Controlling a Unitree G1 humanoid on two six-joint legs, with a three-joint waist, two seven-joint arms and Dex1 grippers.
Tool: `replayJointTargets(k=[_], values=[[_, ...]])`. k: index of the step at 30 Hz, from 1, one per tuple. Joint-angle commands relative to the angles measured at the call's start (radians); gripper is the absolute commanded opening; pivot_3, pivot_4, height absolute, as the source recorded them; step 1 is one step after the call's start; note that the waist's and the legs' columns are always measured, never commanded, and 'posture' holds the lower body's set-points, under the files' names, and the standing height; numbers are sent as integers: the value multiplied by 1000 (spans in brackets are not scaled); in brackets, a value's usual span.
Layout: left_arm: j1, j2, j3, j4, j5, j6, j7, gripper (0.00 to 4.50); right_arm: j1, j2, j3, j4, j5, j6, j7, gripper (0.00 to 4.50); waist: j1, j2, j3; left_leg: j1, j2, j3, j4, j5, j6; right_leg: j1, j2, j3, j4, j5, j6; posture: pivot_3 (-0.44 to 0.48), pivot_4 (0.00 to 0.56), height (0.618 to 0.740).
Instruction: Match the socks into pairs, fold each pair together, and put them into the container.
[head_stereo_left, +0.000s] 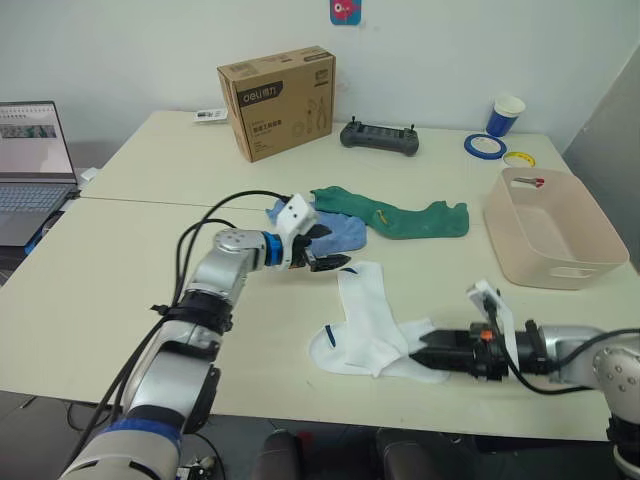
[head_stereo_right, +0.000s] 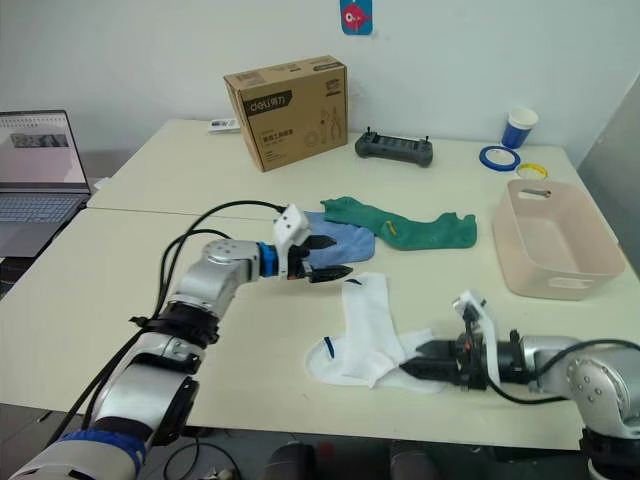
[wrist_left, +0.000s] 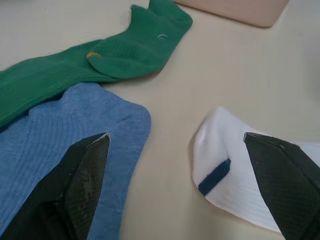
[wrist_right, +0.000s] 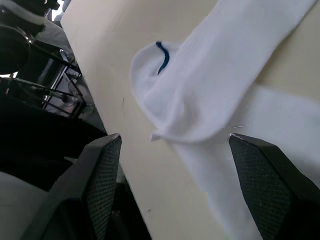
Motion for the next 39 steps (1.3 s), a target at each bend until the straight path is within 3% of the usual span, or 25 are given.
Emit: replayJointTargets(k=[1, 5, 10, 13, 16, 24, 25, 28, 35, 39], values=[[-47, -35, -26, 76, 52, -92, -28, 4461, 26, 8, -40, -63, 45, 37, -58, 3647, 1, 0, 0, 0, 0, 0, 0, 0, 0, 0, 0, 0, 0, 0, 0, 0, 150, 740], [-56, -73, -63, 165, 119, -182, -41, 4461, 79, 70, -26, -86, 57, 47, -124, 3647, 2, 0, 0, 0, 0, 0, 0, 0, 0, 0, 0, -1, 0, 0, 1, 0, 150, 740], [-77, -100, -62, 233, 161, -239, -45, 4461, 47, 196, -33, -53, 87, 103, -205, 3647, 1, 0, 0, 0, 0, 0, 0, 0, 0, 0, 0, -1, 0, 0, 1, 0, 150, 740], [-90, -107, -54, 267, 175, -262, -49, 3870, -2, 266, -40, -6, 70, 129, -249, 3647, 1, 0, 0, 0, 0, -1, 0, 0, 0, 0, 0, 0, 0, 0, 1, 0, 150, 740], [-102, -107, -41, 287, 178, -271, -56, 2898, -17, 287, -3, 7, 36, 120, -282, 3029, 3, 0, 0, -1, 0, 0, 0, 0, 0, 0, 0, 0, 0, 0, 1, 0, 150, 740], [-107, -100, 4, 249, 148, -233, -65, 254, -43, 270, -36, 12, 50, 121, -280, 90, 2, 0, 0, -1, 0, -1, 0, 0, 0, 0, 0, -1, 0, 0, 1, 0, 150, 740], [-94, -92, 13, 218, 140, -210, -68, 33, -41, 252, -42, 7, 55, 113, -270, 0, 2, 0, 0, -1, 0, 0, 0, 0, 0, 0, 0, -1, 0, 0, 1, 0, 150, 740], [-34, -63, 39, 54, 106, -110, -78, 33, -59, 177, -84, 9, 95, 104, -217, 0, 1, 0, 0, -1, 0, 0, 0, 0, 0, 0, 0, -1, 0, 0, 1, 0, 150, 740], [198, -41, 104, -560, -37, 371, 60, 33, -154, -112, -79, 146, 148, 43, -4, 0, -3, 1, 0, -1, 1, 0, 0, 0, 0, 0, -1, -1, 0, 0, 1, 0, 150, 740], [393, -158, 160, -873, -60, 519, 333, 33, -268, -216, 84, 319, 60, -70, 116, 0, -8, 1, 0, 0, 1, 0, 0, 0, 0, 1, -1, -1, 0, 0, 1, 0, 150, 740]])
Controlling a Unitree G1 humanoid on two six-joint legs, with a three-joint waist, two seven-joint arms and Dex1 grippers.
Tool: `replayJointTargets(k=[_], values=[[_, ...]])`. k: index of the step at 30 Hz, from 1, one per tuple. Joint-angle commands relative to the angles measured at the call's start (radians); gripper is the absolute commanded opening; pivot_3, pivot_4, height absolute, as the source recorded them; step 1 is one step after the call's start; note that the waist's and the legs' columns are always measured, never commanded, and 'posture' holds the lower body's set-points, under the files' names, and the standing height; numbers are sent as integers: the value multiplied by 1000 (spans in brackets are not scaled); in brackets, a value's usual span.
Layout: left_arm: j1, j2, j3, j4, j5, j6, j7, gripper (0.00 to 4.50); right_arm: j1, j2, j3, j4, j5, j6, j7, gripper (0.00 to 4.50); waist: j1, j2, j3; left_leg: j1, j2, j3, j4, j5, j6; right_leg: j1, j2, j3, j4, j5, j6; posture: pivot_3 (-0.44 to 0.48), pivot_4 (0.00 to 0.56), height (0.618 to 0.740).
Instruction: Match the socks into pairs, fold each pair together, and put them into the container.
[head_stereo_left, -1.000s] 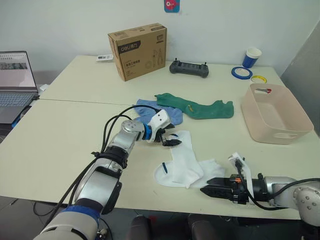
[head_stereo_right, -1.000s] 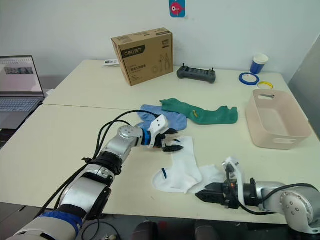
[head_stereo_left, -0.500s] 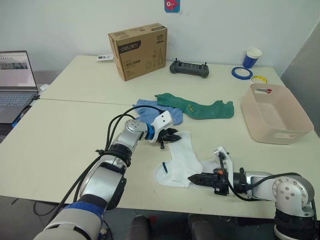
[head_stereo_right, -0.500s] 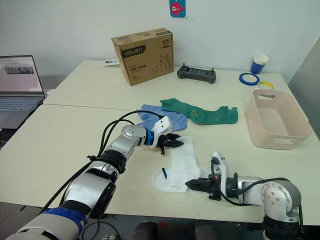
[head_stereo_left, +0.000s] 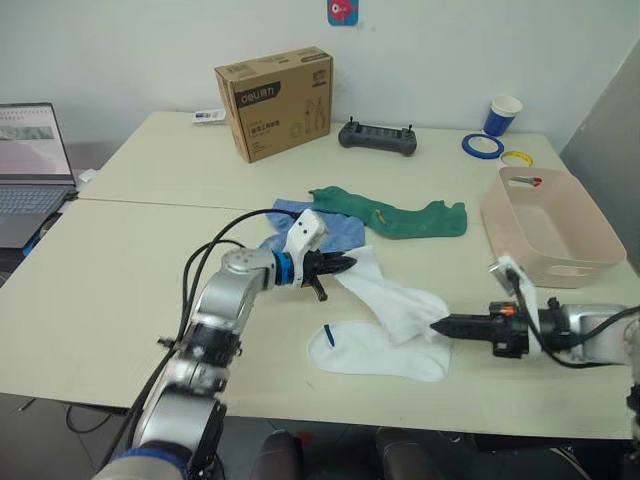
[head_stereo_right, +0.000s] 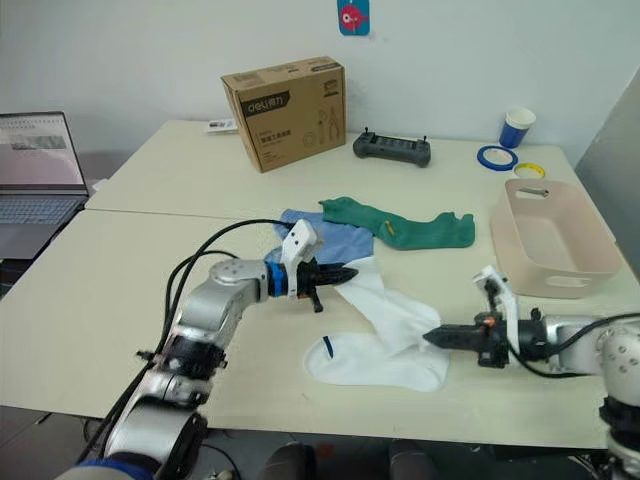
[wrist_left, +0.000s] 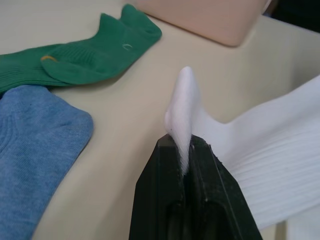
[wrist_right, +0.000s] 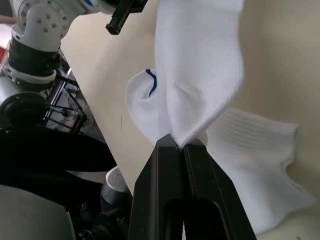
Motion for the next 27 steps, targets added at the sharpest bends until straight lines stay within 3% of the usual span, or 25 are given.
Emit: replayJointTargets(k=[1, 6, 11, 15, 21, 23, 27], values=[[93, -85, 38, -212, -15, 93, 216, 33, -78, -40, 116, 115, -57, -96, 107, 0, 0, 0, 0, 0, 0, 0, 0, 0, 0, 0, 0, 0, 0, 0, 0, 0, 150, 740], [248, -151, 18, -286, 38, 18, 393, 33, -185, -50, 306, 300, -207, -244, 210, 0, -3, 0, 0, 1, 0, 1, 0, 0, 0, 0, 0, 1, 0, 1, 1, 0, 150, 740], [282, -226, 42, -221, 52, -65, 532, 33, -260, -41, 423, 464, -342, -383, 296, 0, 5, 0, 0, 1, -1, 2, 1, 0, 0, 0, -1, 1, -1, 2, -1, 0, 150, 740], [284, -223, 2, -180, 52, -103, 525, 0, -298, -18, 420, 535, -388, -434, 308, 972, 10, 0, 0, 1, -1, 2, 0, 0, 0, 0, -1, 1, -1, 3, -3, 0, 150, 740], [266, -176, 41, -162, 22, -119, 506, 1703, -278, -31, 333, 495, -420, -508, 268, 3133, 10, 0, 0, 1, -1, 2, 0, 0, 0, 0, -1, 1, -1, 3, -3, 0, 150, 740], [292, -82, 112, -202, -9, -88, 463, 2354, -197, -71, 288, 310, -419, -576, 269, 3834, 9, 0, 0, 1, -1, 1, 0, 0, 0, 0, 0, 1, -1, 3, -3, 0, 150, 740], [323, 52, 175, -242, -71, -59, 391, 3665, -61, -97, 251, 57, -400, -616, 254, 3846, 0, 0, 0, 1, 1, -2, -2, 0, 0, -1, 2, 0, 0, 1, -1, 0, 150, 740]])
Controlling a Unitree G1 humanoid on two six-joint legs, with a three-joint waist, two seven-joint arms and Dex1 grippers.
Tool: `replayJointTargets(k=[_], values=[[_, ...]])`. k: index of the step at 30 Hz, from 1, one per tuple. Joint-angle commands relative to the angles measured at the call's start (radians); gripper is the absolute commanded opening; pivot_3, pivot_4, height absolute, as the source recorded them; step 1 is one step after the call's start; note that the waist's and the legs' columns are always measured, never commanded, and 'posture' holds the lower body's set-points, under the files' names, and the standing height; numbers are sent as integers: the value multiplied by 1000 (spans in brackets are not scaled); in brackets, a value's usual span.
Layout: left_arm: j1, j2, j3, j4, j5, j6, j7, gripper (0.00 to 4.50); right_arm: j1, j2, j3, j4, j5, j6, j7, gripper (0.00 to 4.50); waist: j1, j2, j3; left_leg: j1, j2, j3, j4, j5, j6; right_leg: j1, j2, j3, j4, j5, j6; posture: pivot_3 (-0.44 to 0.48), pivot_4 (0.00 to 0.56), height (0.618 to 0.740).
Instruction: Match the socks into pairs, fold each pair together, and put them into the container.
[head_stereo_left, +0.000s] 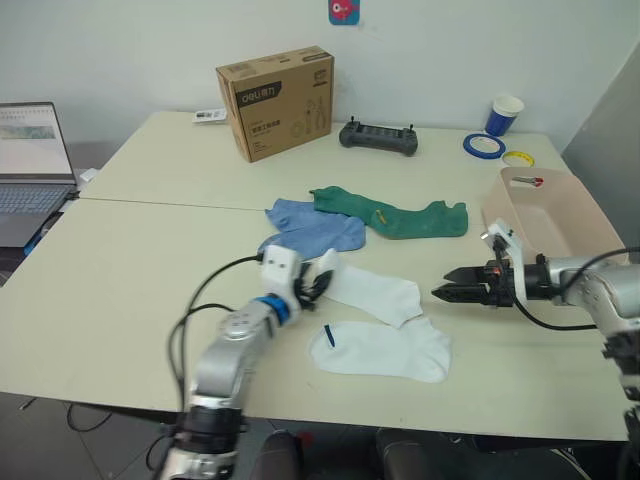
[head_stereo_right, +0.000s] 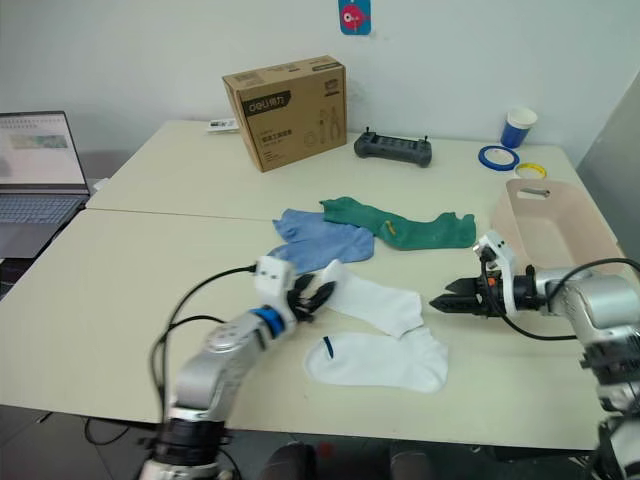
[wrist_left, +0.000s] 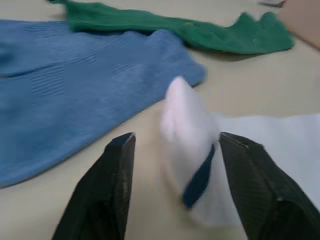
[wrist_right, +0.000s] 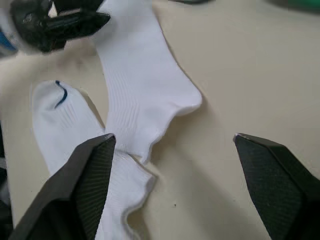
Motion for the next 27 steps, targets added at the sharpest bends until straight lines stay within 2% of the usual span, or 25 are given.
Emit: replayJointTargets(k=[1, 3, 4, 8, 10, 13, 19, 22, 25, 27], values=[[17, 113, 18, -67, -36, -35, -125, 3975, 89, 4, -21, -229, -11, -81, -33, 3846, 0, 0, 0, 0, 0, 0, 0, 0, 0, 0, 0, 0, 0, -1, 1, 0, 150, 740], [26, 237, -17, -45, 5, -156, -256, 4463, 165, 16, 19, -343, -80, -174, -70, 3846, 2, 0, 0, 0, 0, 1, 0, 0, 0, 1, -1, -1, 0, -1, 1, 0, 150, 740], [28, 268, -28, -35, 13, -192, -287, 4463, 185, 20, 28, -369, -99, -198, -80, 3846, 2, 0, 0, 0, -1, 2, 0, 0, -1, 0, -2, -1, -1, -1, 1, 0, 150, 740], [-63, 378, -163, 149, 146, -557, -456, 4463, 244, 54, 146, -381, -312, -424, -159, 3846, 11, 0, 0, 0, -3, 6, 2, 1, -1, 1, -7, 1, -1, -1, 1, 0, 150, 740], [-138, 377, -226, 261, 207, -688, -484, 4463, 252, 58, 183, -357, -375, -488, -167, 3846, 12, 0, 0, 0, -4, 8, 2, 1, -2, 1, -8, 1, -3, -2, 0, 0, 150, 740], [-206, 353, -298, 375, 254, -795, -528, 4463, 234, 83, 211, -324, -419, -504, -191, 3846, 11, 0, 0, -1, -4, 9, 2, 0, -1, 0, -8, 2, -2, 0, -1, 0, 150, 740], [-289, 311, -341, 552, 324, -934, -509, 4463, 224, 111, 235, -275, -498, -538, -206, 3846, 11, 0, 0, -1, -2, 5, 2, 0, -1, 0, -4, 0, 0, -1, -1, 0, 150, 740], [-320, 299, -352, 619, 354, -968, -497, 4500, 215, 117, 250, -253, -540, -574, -203, 3292, 11, 0, 0, 0, -2, 6, 2, 0, -1, 1, -4, 1, 0, -1, 0, 0, 150, 740], [-353, 287, -358, 667, 374, -989, -480, 3910, 188, 147, 250, -236, -540, -583, -197, 2243, 10, 0, 0, 0, -2, 6, 3, 1, -1, 1, -5, 1, 0, -1, 2, 0, 150, 740], [-364, 282, -359, 687, 376, -1000, -482, 3258, 178, 167, 243, -234, -529, -574, -195, 1461, 10, 0, -1, 0, -2, 6, 3, 1, -1, 1, -4, 1, 0, -1, 1, 0, 150, 740]])
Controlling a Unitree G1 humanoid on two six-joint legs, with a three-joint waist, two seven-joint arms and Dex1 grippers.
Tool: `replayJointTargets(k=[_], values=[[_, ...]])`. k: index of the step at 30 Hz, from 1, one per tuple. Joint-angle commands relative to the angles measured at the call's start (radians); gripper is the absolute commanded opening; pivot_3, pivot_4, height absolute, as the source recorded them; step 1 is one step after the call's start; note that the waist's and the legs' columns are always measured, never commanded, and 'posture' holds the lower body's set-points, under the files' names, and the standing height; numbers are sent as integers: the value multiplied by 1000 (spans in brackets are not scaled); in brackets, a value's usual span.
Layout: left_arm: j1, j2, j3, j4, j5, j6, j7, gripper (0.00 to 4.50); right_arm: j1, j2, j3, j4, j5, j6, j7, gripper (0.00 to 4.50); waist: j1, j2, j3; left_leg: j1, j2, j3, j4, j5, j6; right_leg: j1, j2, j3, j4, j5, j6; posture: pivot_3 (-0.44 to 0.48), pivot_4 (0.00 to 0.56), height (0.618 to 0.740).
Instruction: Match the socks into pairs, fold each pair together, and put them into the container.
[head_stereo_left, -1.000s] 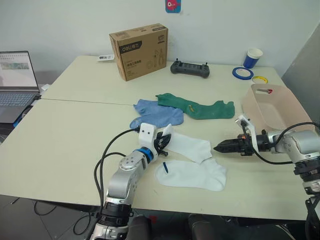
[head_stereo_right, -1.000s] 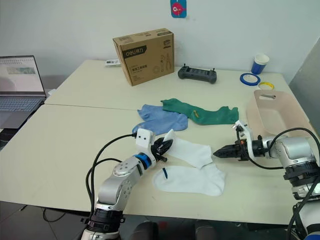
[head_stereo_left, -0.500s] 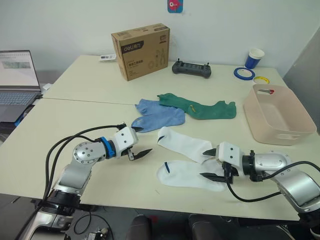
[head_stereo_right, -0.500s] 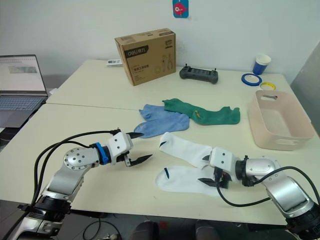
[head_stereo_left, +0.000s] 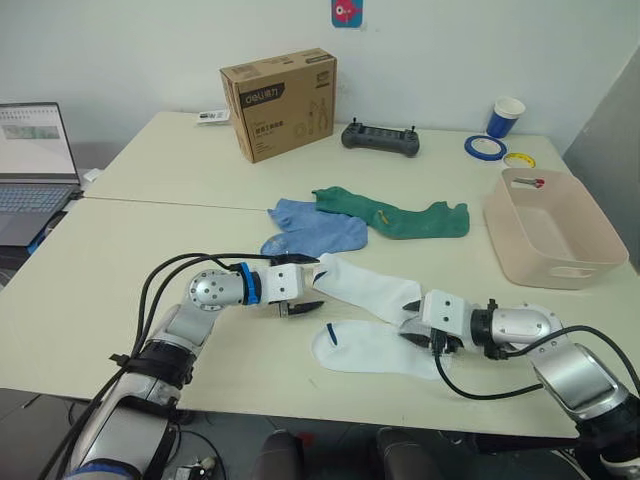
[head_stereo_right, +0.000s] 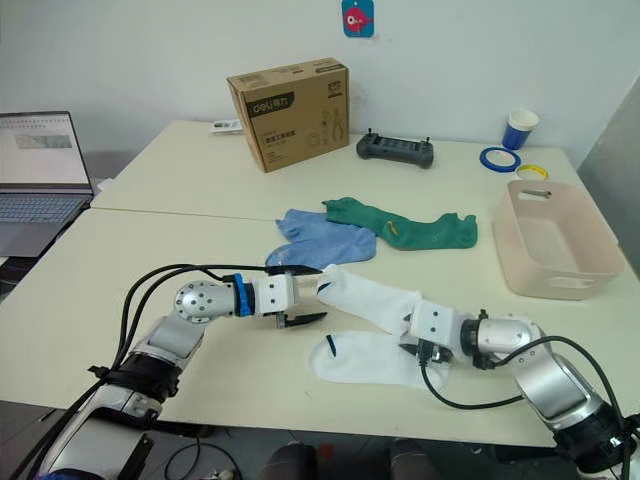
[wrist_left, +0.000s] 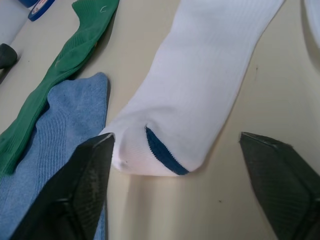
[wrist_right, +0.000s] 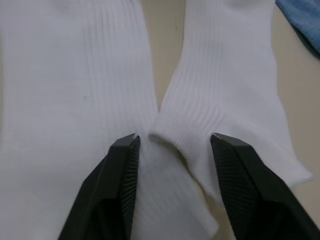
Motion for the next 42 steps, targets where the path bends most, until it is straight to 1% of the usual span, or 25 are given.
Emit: replayJointTargets(k=[1, 3, 4, 9, 10, 15, 18, 20, 24, 26, 28, 32, 34, 38, 40, 42], values=[[-20, -3, -8, 50, 30, -15, 17, 2933, -27, 32, -21, -15, 19, 0, 1, 1136, 0, 0, 0, 0, 0, 0, 0, 0, 0, 0, 0, 0, 0, 0, 0, 0, 150, 740], [-27, -6, -6, 61, 31, -23, 14, 2337, -29, 34, -25, -6, 11, -13, 5, 456, 0, 0, 0, 0, 0, -1, 0, 0, 0, 0, 1, 0, 0, 1, -1, 0, 150, 740], [-29, -7, -6, 65, 32, -26, 14, 1952, -30, 33, -25, -3, 7, -19, 8, 50, 0, 0, 0, 0, 0, -1, 0, 0, 0, 0, 1, 0, 0, 1, -1, 0, 150, 740], [-31, -13, 4, 65, 20, -22, 12, 298, -25, 50, -62, -6, 58, 3, 18, 0, -1, 0, 0, 0, 0, -1, 0, 0, 0, 0, 1, 0, 0, 2, -4, 0, 150, 740], [-32, -13, 6, 66, 18, -22, 13, 32, -26, 51, -65, -5, 64, 5, 19, 0, 0, 0, 0, 0, 1, -1, 0, 0, 0, 0, 1, 0, 0, 2, -4, 0, 150, 740], [-34, -13, 30, 71, -19, -16, 5, 32, -52, 69, -100, 21, 97, 13, 20, 0, 0, 0, 0, 0, 0, 0, 0, 0, 0, 0, 1, 0, 0, 2, -4, 0, 150, 740], [-32, -3, 49, 48, -44, -20, 1, 32, -83, 82, -139, 26, 153, 46, 33, 0, -1, 0, 0, 0, 0, -1, 0, 0, 0, 0, 1, 0, 0, 2, -4, 0, 150, 740], [-25, 16, 61, 10, -71, -10, -21, 32, -101, 81, -162, 33, 192, 46, 59, 0, -2, 0, 0, 0, 1, 0, 0, 0, 0, 0, 1, 0, 0, 2, -4, 0, 150, 740], [-13, 39, 113, -87, -145, 68, -46, 32, -138, 56, -198, 57, 226, 21, 106, 0, -1, 0, 0, 0, 1, -1, -1, 0, 0, 0, 1, -1, 1, 2, -4, 0, 150, 740], [1, 60, 126, -145, -183, 118, -82, 32, -154, 46, -218, 59, 253, 28, 129, 0, -1, 0, 0, 0, 1, -1, 0, 0, 0, 0, 1, 0, 0, 2, -4, 0, 150, 740], [23, 86, 141, -234, -246, 202, -134, 32, -169, 38, -241, 49, 297, 63, 148, 0, -1, 0, 0, 0, 1, -1, -1, 0, 0, 0, 1, 0, 0, 2, -4, 0, 150, 740], [63, 137, 162, -414, -382, 425, -222, 32, -179, 14, -264, 14, 367, 118, 185, 0, -2, 0, 0, 0, 1, -1, -1, 0, 0, 0, 1, -1, 1, 2, -4, 0, 150, 740], [94, 200, 163, -532, -452, 542, -291, 32, -165, -28, -285, -38, 435, 176, 231, 0, -2, 0, 0, 0, 1, -2, -1, 0, 0, 0, 1, -1, 1, 2, -4, 0, 150, 740], [121, 290, 170, -713, -583, 759, -351, 32, -120, -115, -334, -140, 565, 289, 289, 0, -2, 0, 1, 0, 1, -2, -1, 0, 0, 0, 1, -1, 1, 2, -4, 0, 150, 740], [124, 319, 173, -784, -647, 853, -368, 32, -95, -162, -370, -191, 649, 371, 302, 0, -1, 0, 1, 0, 1, -2, -1, 0, 0, 0, 0, -1, 1, 0, -1, 0, 150, 740], [127, 336, 177, -829, -711, 943, -375, 32, -72, -198, -402, -230, 723, 437, 305, 0, -1, 0, 1, 0, 1, -2, 0, 0, 0, 0, 0, -1, 0, -1, -1, 0, 150, 740]])
